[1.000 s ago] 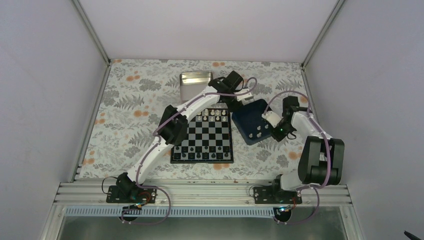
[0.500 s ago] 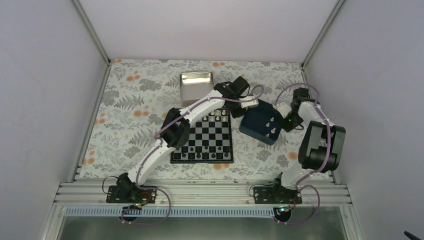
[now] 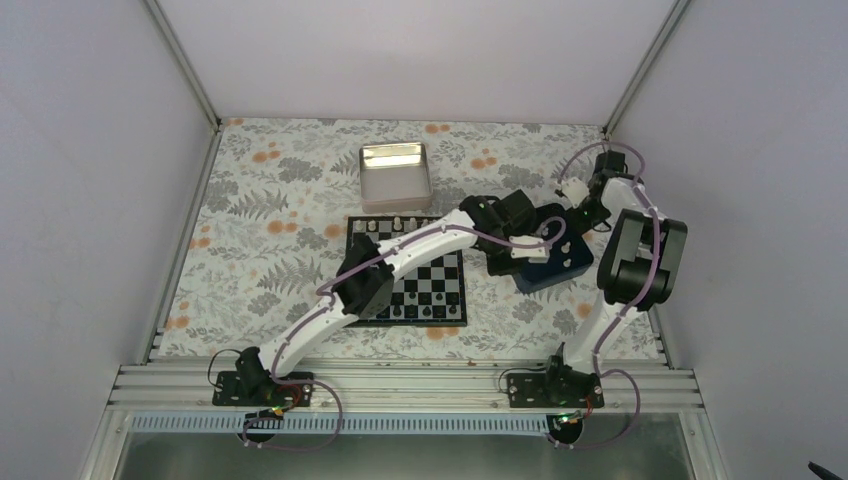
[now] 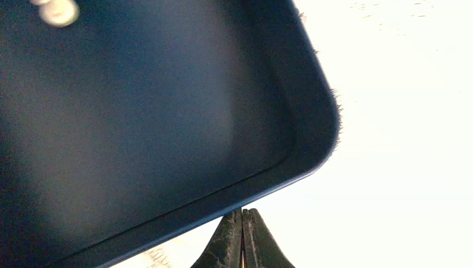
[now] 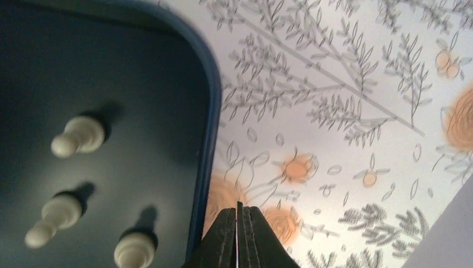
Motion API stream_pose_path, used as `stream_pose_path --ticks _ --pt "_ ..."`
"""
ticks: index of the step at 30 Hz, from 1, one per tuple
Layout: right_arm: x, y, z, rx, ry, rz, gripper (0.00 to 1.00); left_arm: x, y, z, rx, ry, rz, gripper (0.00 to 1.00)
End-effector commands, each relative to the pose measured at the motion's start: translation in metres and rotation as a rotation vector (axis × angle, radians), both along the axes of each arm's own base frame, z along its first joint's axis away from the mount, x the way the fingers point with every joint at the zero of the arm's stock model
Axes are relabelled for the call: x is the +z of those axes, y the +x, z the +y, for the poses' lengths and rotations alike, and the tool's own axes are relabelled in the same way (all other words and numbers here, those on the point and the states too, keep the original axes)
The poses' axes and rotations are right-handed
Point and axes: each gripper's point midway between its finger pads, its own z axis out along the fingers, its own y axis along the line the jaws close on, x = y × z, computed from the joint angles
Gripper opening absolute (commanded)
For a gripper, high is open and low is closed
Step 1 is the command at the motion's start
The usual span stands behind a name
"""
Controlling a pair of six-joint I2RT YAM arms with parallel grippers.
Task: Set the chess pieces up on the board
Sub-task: Adjust the storage box at the center of the board.
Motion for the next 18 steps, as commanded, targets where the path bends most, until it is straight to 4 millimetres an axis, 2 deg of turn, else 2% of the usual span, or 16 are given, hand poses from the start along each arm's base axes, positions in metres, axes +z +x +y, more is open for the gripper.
stream_pose_path --ticks 1,7,18 --pt "0.005 0.022 0.007 0.028 0.059 -0.029 0.05 0.029 -0.025 -0.015 -0.061 -0.061 -0.005 0.02" --pt "0.008 0.027 0.026 0.067 0.144 -0.022 0.06 0.013 -0.047 -0.024 -0.098 -0.052 0.045 0.02" --pt "0.008 0.03 0.067 0.153 0.179 0.004 0.06 0.001 -0.058 -0.036 -0.11 -0.06 0.049 0.02"
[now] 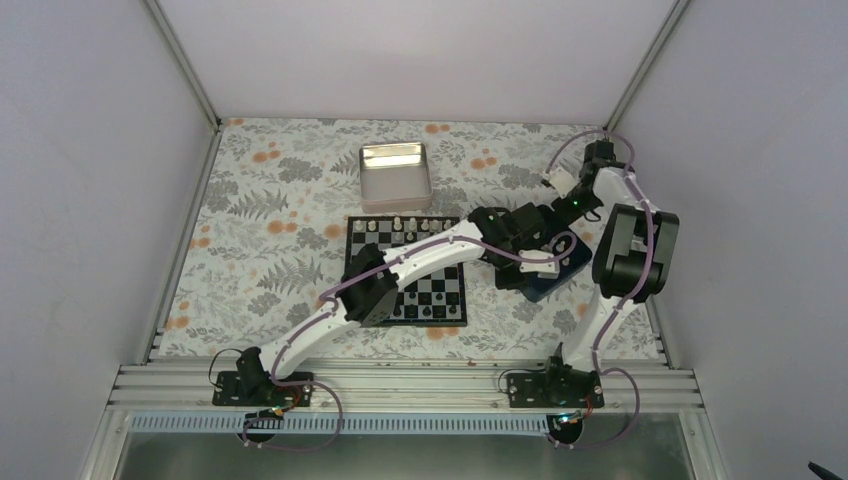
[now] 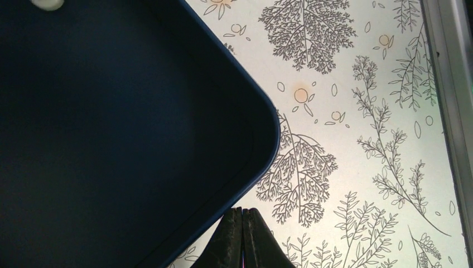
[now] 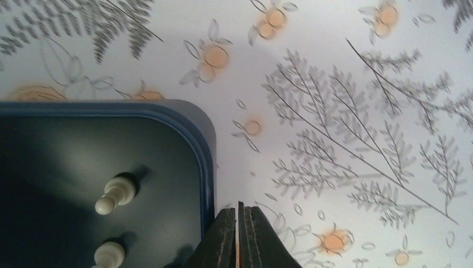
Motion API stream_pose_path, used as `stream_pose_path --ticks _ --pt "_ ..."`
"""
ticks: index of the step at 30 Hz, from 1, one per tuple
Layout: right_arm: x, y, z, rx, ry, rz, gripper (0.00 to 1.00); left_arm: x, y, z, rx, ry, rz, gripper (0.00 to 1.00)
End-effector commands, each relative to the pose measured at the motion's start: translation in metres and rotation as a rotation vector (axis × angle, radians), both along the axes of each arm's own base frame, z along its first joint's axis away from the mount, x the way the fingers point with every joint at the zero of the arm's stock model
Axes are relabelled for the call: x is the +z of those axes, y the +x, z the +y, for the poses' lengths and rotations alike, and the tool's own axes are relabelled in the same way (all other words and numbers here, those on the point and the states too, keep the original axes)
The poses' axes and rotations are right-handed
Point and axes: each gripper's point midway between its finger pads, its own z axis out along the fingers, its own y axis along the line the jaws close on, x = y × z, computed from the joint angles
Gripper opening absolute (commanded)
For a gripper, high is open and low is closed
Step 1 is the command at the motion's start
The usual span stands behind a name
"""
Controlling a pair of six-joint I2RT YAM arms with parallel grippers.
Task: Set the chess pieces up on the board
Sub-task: Adjust the storage box at the center of the board.
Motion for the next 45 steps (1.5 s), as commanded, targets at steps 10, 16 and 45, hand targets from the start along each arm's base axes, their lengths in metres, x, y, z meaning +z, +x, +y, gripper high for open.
stream_pose_path --ticks 10,16,45 --pt "-0.001 0.008 0.064 0.139 0.062 0.038 0.06 -0.005 -0.033 -0.018 -0.048 -0.033 0.06 0.02" --pt "-0.003 0.0 0.089 0.193 0.085 0.067 0.07 -0.006 -0.051 -0.018 -0.077 -0.026 0.113 0.02" --pt "0.093 -0.024 0.087 0.195 0.178 -0.109 0.13 0.082 -0.082 0.023 -0.148 -0.035 0.066 0.02"
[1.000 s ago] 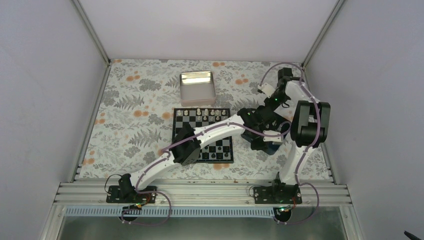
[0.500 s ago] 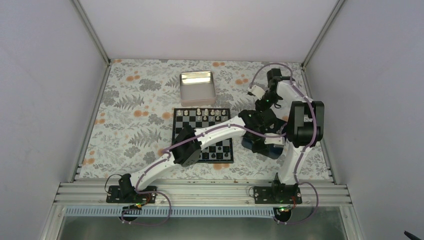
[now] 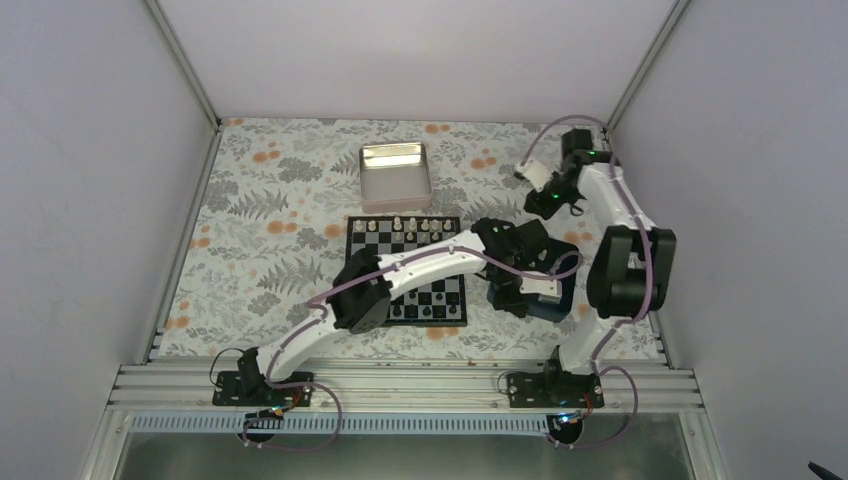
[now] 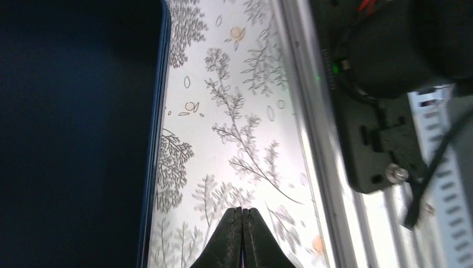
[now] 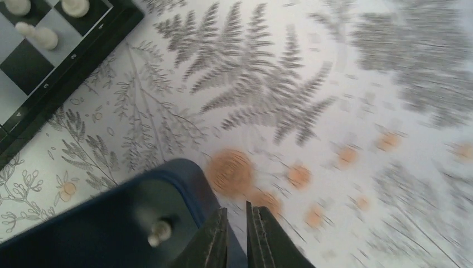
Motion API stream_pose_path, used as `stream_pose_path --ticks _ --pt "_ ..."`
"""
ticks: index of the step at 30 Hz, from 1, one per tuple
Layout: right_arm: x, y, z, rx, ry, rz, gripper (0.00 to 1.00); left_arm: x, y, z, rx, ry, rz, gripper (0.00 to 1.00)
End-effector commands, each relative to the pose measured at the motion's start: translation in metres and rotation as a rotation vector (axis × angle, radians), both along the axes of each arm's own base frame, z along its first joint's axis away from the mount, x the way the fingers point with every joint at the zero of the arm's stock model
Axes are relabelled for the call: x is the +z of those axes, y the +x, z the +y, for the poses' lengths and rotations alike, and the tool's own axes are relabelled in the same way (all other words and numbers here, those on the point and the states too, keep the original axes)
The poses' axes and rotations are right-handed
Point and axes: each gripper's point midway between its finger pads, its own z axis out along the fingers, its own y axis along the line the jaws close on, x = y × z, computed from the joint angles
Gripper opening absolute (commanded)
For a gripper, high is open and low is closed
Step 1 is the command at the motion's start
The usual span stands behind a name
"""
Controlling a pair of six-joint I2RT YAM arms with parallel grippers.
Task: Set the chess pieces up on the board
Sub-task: Adjust the storage box at the center of the board.
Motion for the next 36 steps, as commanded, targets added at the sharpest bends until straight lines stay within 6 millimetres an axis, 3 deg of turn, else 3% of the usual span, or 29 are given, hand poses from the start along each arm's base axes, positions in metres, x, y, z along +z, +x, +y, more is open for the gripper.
stream_pose_path --ticks 1,3,7,11,15,16,18,19,20,24,28,36 --pt "0.054 -0.003 -0.033 -0.071 0.032 -0.118 0.14 0.082 -0.009 0.016 -0.037 -0.092 -0.098 0.02" --pt "0.051 -0.013 -0.052 -0.11 0.002 -0.101 0.16 0.101 -0.007 0.026 -0.029 -0.099 -0.143 0.03" --pt "0.049 -0.038 -0.108 -0.241 -0.097 -0.102 0.15 0.132 0.015 0.051 0.05 -0.098 -0.317 0.03" --pt "0.045 -0.066 -0.155 -0.367 -0.146 -0.097 0.11 0.164 0.052 0.086 0.188 -0.12 -0.481 0.02" --pt "0.022 -0.1 -0.179 -0.441 -0.175 -0.024 0.1 0.206 0.115 0.143 0.4 -0.158 -0.583 0.02" --pt "0.015 -0.106 -0.18 -0.446 -0.18 -0.006 0.1 0.213 0.127 0.156 0.443 -0.169 -0.591 0.02" --pt "0.001 -0.116 -0.178 -0.443 -0.185 0.026 0.1 0.233 0.171 0.204 0.591 -0.193 -0.608 0.02" --pt "-0.006 -0.119 -0.177 -0.443 -0.188 0.037 0.1 0.242 0.18 0.219 0.632 -0.215 -0.616 0.02" --pt "-0.011 -0.12 -0.177 -0.446 -0.187 0.043 0.1 0.249 0.2 0.248 0.707 -0.224 -0.626 0.02" --pt "-0.03 -0.114 -0.172 -0.449 -0.142 0.069 0.08 0.262 0.24 0.326 0.904 -0.233 -0.751 0.02" --pt "-0.047 -0.106 -0.158 -0.433 -0.079 0.109 0.07 0.251 0.259 0.384 1.039 -0.231 -0.79 0.02" --pt "-0.067 -0.096 -0.117 -0.357 -0.021 0.174 0.07 0.207 0.278 0.46 1.204 -0.217 -0.742 0.02"
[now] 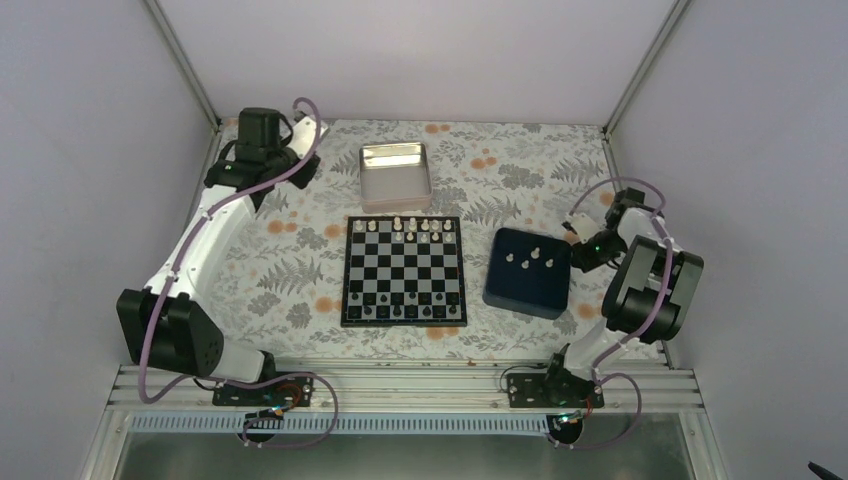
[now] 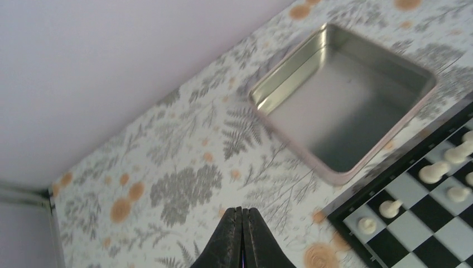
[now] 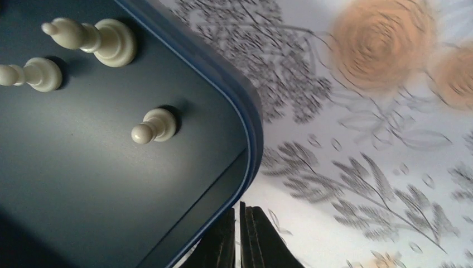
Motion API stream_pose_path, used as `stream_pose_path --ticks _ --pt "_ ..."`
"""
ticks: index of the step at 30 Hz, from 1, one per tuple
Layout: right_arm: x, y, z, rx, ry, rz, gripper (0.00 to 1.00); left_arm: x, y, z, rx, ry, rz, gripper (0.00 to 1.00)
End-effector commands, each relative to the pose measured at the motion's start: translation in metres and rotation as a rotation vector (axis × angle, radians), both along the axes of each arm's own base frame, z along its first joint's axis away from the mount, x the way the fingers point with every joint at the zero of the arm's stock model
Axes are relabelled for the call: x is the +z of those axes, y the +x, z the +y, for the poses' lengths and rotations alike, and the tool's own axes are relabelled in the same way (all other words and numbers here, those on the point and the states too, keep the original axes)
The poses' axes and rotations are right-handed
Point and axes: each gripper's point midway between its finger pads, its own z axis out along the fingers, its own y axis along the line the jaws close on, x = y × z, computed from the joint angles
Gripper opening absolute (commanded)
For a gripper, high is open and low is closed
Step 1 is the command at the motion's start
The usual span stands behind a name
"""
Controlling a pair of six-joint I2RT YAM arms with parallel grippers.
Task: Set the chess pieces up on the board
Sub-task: Adjust the storage box at the center of the board, then pick up the chess piece from the storage box.
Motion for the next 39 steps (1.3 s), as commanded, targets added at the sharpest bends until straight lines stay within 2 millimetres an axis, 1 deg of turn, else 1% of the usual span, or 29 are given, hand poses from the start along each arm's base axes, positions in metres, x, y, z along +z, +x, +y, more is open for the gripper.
stream_pose_path --ticks 1,4,6,8,10,13,15,16,17,19,20,21,22,23,26,27,28,29,31,35,37,38,39 --pt "-0.007 0.009 0.026 0.023 0.067 0.001 0.07 -0.003 0.01 0.028 0.04 -0.086 -0.042 0.02" --pt "-0.007 0.012 0.039 0.051 0.079 -0.002 0.07 -0.011 0.014 0.048 0.075 -0.117 -0.045 0.02" --pt "-0.007 0.017 0.043 0.058 0.081 -0.01 0.07 -0.016 0.015 0.058 0.094 -0.142 -0.039 0.02" --pt "-0.007 0.022 0.045 0.062 0.072 -0.017 0.07 -0.02 0.016 0.067 0.11 -0.174 -0.039 0.02" --pt "-0.004 0.027 0.041 0.056 0.049 -0.03 0.08 -0.026 0.015 0.072 0.115 -0.189 -0.032 0.03" --pt "0.011 0.034 0.035 0.049 0.016 -0.069 0.09 -0.032 0.015 0.079 0.135 -0.19 -0.028 0.08" --pt "0.031 0.037 0.04 0.062 0.022 -0.113 0.11 -0.034 0.014 0.083 0.144 -0.206 -0.027 0.14" --pt "0.038 0.036 0.042 0.07 0.022 -0.119 0.12 -0.035 0.013 0.085 0.145 -0.218 -0.024 0.23" --pt "0.042 0.035 0.044 0.075 0.011 -0.12 0.14 -0.038 0.012 0.084 0.139 -0.231 -0.018 0.34" --pt "0.048 0.032 0.053 0.088 -0.016 -0.115 0.2 -0.047 0.013 0.083 0.134 -0.244 0.011 0.59" --pt "0.052 0.03 0.061 0.1 -0.019 -0.118 0.24 -0.051 0.015 0.083 0.139 -0.248 0.029 0.72" --pt "0.056 0.027 0.072 0.123 -0.013 -0.117 0.28 -0.056 0.016 0.084 0.146 -0.251 0.046 0.84" --pt "0.059 0.024 0.085 0.151 -0.007 -0.116 0.32 -0.062 0.018 0.085 0.152 -0.251 0.061 0.93" --pt "0.062 0.021 0.098 0.181 -0.005 -0.12 0.36 -0.065 0.019 0.086 0.158 -0.249 0.068 1.0" --pt "0.065 0.017 0.129 0.252 0.002 -0.123 0.47 -0.072 0.021 0.089 0.176 -0.246 0.085 1.0" --pt "0.064 0.018 0.138 0.275 0.004 -0.124 0.53 -0.073 0.021 0.089 0.18 -0.246 0.088 1.0" --pt "0.063 0.02 0.144 0.284 0.007 -0.123 0.59 -0.074 0.021 0.089 0.183 -0.245 0.089 1.0" --pt "0.061 0.023 0.148 0.292 0.009 -0.122 0.62 -0.076 0.021 0.091 0.188 -0.242 0.091 1.0" --pt "0.053 0.029 0.155 0.304 0.002 -0.115 0.63 -0.076 0.021 0.092 0.199 -0.236 0.087 1.0" --pt "0.031 0.037 0.162 0.314 -0.039 -0.081 0.63 -0.077 0.021 0.096 0.214 -0.227 0.082 1.0" --pt "0.025 0.038 0.169 0.326 -0.044 -0.074 0.63 -0.077 0.02 0.097 0.22 -0.223 0.081 1.0" --pt "0.015 0.037 0.174 0.335 -0.043 -0.05 0.63 -0.076 0.02 0.097 0.222 -0.221 0.079 1.0" --pt "0.011 0.037 0.179 0.347 -0.042 -0.046 0.62 -0.075 0.02 0.098 0.225 -0.22 0.074 1.0"
